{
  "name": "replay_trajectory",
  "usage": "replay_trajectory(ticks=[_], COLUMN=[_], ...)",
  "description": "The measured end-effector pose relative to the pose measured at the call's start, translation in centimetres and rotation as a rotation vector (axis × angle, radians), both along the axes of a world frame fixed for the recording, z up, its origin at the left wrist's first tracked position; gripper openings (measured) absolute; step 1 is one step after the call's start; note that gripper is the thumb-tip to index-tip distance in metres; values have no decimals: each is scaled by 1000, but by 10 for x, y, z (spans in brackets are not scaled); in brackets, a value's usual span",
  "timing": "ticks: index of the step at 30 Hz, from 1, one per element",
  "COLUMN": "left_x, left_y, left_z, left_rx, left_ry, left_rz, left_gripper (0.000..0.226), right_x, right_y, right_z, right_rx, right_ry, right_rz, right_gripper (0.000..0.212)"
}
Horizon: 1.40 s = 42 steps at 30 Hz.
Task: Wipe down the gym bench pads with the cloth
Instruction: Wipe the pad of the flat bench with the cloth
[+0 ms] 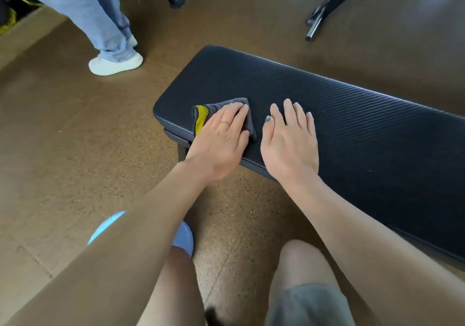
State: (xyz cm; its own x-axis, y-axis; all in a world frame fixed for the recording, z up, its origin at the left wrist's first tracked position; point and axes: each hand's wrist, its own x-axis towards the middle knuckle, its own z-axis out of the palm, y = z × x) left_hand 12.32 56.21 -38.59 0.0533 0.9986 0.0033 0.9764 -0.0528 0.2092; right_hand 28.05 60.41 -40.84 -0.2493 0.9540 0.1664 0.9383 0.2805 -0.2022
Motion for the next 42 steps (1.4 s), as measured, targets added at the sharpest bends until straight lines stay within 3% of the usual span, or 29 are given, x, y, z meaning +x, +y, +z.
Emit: replay_trajectory(ticks=[10, 19, 28, 36, 42], left_x=[-26, -43, -30, -54, -54], left_y=[97, 5, 91, 5, 84], left_z=[-1, 10, 6, 6, 10], left_rx=[-119, -204, -109, -105, -122], left_ry=[48, 52, 17, 14, -12], left_rz=[-127, -367, -261, -386, -268], left_gripper=[59, 68, 54, 56, 54], right_x=[-4, -6, -7, -7, -4], right_y=[1, -8, -3, -8, -3], right_z=[3, 9, 12, 10, 13], right_rx=[-2, -6, -13, -13, -35], right_ry=[14, 81, 67, 39, 57], right_rz=[-48, -77, -106, -95, -73], right_gripper=[57, 56, 62, 60, 58])
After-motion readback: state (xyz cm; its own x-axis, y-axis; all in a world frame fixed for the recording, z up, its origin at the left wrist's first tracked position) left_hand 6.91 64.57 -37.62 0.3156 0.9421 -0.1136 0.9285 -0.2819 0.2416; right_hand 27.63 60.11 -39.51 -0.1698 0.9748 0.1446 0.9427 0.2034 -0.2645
